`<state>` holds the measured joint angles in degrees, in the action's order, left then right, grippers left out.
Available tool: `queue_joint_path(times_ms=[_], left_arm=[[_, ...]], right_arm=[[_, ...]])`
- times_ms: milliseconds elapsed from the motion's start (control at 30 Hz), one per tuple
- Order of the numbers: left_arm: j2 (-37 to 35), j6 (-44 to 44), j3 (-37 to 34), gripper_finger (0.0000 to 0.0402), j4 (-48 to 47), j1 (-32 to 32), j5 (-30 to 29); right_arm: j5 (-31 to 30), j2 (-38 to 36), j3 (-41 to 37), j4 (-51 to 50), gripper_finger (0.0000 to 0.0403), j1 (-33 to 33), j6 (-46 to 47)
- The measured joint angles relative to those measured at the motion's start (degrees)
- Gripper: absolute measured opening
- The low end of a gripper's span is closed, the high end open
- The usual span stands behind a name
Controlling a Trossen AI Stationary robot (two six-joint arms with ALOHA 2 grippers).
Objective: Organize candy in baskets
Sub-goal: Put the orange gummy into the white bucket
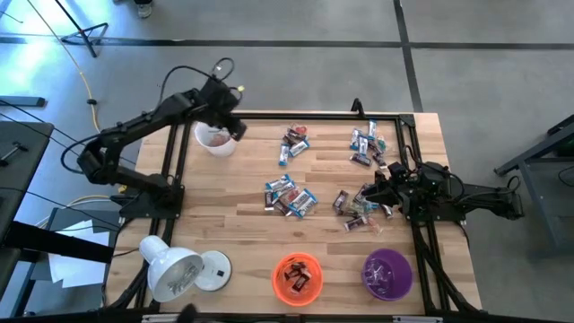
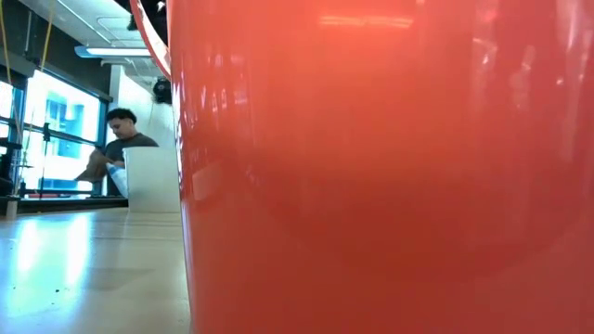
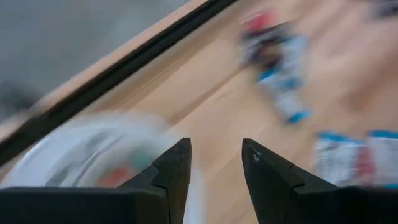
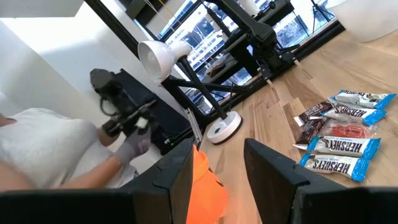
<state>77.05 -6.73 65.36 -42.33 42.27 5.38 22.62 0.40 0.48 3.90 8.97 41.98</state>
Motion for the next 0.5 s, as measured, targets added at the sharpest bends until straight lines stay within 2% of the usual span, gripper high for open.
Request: queue_joint_path(times_ms=[100,167,333,500], left_arm=[[2.7,4.4,0.0,0.0131,7.9,-2.7,3.6],[5.2,6.4,0.1,0.0131,11.0,-4.2,3.8],[13.5,10.7,0.6,0.0131,11.5,-6.2,3.8],[22.0,14.6,7.4,0.0131,8.9,-6.5,6.4]], right_arm=[[0.0,0.0,0.0,0.0,0.0138,0.0,0.0],[0.0,0.0,0.0,0.0,0.0138,0.0,0.0],[0.0,0.0,0.0,0.0,0.0138,0.0,0.0],[0.0,0.0,0.0,0.0,0.0138,0.0,0.0]])
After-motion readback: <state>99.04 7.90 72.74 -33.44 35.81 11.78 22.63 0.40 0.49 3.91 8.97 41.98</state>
